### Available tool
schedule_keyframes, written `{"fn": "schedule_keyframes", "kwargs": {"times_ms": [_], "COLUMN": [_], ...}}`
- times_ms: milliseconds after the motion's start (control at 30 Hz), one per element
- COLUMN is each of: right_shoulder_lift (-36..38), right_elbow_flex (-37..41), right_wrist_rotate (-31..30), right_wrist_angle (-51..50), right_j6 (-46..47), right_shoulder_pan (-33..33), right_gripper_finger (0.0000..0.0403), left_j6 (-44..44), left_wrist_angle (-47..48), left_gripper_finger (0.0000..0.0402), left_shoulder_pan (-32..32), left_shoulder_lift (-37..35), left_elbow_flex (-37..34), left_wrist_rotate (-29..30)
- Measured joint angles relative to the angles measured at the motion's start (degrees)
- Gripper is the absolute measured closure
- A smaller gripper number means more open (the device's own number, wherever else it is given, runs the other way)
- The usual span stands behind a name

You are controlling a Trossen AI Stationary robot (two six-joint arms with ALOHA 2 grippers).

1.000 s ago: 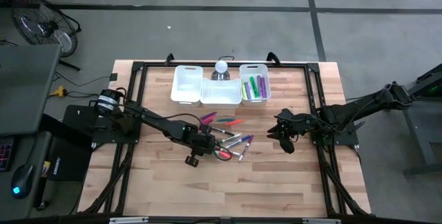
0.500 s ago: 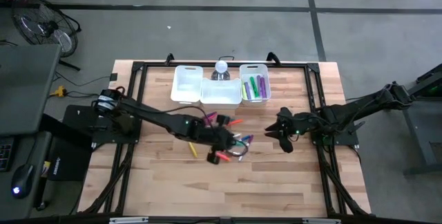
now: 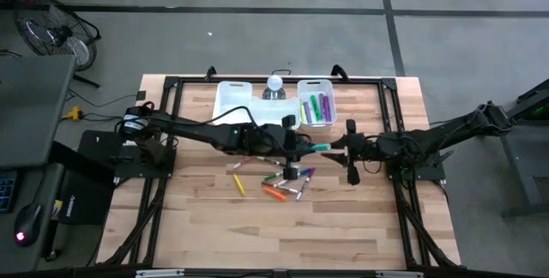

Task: Pick & Place Markers
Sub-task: Put the blue highlighter pen into the right white bin

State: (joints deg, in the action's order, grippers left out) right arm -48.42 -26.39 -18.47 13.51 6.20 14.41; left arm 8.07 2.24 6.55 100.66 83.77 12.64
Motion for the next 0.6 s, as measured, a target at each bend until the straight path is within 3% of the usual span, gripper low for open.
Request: {"fn": "schedule_keyframes", "kwargs": {"times_ms": [233,467,600], "right_shoulder_lift": [0.0,0.01,0.0], "right_elbow_flex": [0.02,0.01,0.0], "right_wrist_rotate": [0.21,6.46,6.87], "right_wrist_angle": [4.85,6.19,6.65], "right_j6": [-1.78,0.26,-0.16], "right_shoulder_pan": [-0.09,-0.11,-0.11], "right_gripper_finger": [0.0308,0.0308,0.0307], "left_j6": [0.02,-0.43,-0.43], "left_wrist_angle": [-1.73,-2.38,-2.49], "left_gripper_finger": [0.0349,0.0349,0.0349], "left_shoulder_pan": [0.09,0.09,0.15], "left_shoulder_lift": [-0.01,-0.04,-0.04], "left_elbow_flex": [0.0,0.02,0.02], "left_wrist_rotate": [-0.1,-0.01,0.12]}}
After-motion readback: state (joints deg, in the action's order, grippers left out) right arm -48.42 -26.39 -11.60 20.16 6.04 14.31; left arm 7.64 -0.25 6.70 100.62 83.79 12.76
